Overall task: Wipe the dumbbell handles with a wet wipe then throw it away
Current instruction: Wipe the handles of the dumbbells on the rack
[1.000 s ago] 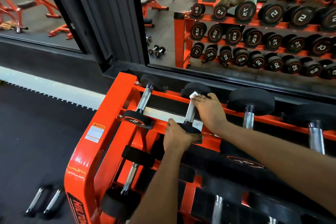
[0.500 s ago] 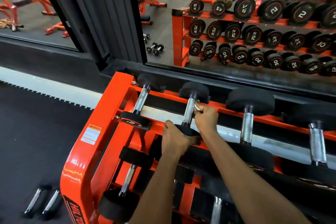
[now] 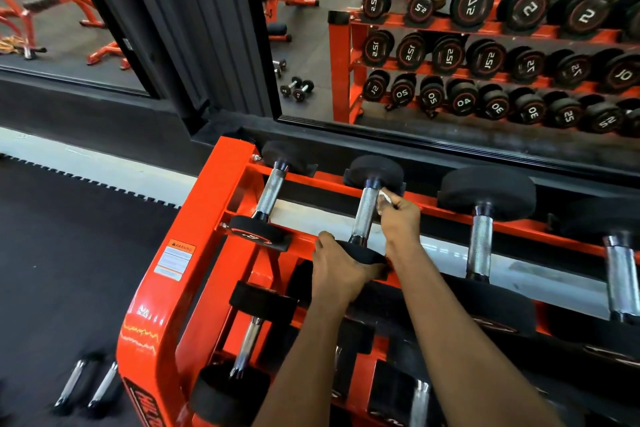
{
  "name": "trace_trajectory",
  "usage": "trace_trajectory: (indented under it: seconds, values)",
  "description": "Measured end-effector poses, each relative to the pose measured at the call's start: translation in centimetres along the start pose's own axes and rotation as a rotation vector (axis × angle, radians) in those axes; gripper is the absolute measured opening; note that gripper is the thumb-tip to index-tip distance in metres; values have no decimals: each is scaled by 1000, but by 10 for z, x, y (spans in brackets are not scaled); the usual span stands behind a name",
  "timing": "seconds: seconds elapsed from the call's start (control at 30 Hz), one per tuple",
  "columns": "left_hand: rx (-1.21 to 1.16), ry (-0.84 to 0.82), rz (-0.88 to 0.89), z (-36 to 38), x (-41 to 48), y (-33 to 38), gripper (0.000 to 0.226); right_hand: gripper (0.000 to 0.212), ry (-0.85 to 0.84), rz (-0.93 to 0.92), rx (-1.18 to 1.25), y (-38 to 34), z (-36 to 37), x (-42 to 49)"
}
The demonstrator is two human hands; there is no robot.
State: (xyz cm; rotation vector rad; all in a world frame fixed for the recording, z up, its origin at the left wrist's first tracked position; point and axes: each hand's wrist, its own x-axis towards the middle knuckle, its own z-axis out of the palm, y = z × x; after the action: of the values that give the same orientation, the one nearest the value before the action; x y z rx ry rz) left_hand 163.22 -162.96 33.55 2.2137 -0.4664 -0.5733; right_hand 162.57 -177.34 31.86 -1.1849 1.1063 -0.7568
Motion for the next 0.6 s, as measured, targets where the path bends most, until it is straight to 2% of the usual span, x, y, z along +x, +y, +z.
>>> trace_trajectory:
  seconds: [0.07,0.23,0.4,0.47,0.53,0.6]
  values:
    - [-9,-5,-12,0,-1,1,103,19,9,75,62,-3,4,4]
    - [2,-1,-4,-1,0,-1,103,16,-88,161,23,0,-9,9]
    - [4,-15,-3,-2,-1,2,100,19,-55,268,254,-23,6,5]
    - [10,-12,-6,-2,-2,2,99,14,-130,282,242,-21,1,1]
    - [18,-9,-5,-2,-3,3,100,18,-211,285,154,-16,-10,1]
    - [19,-4,-2,-2,-1,3,99,18,-212,271,130,-18,-11,3]
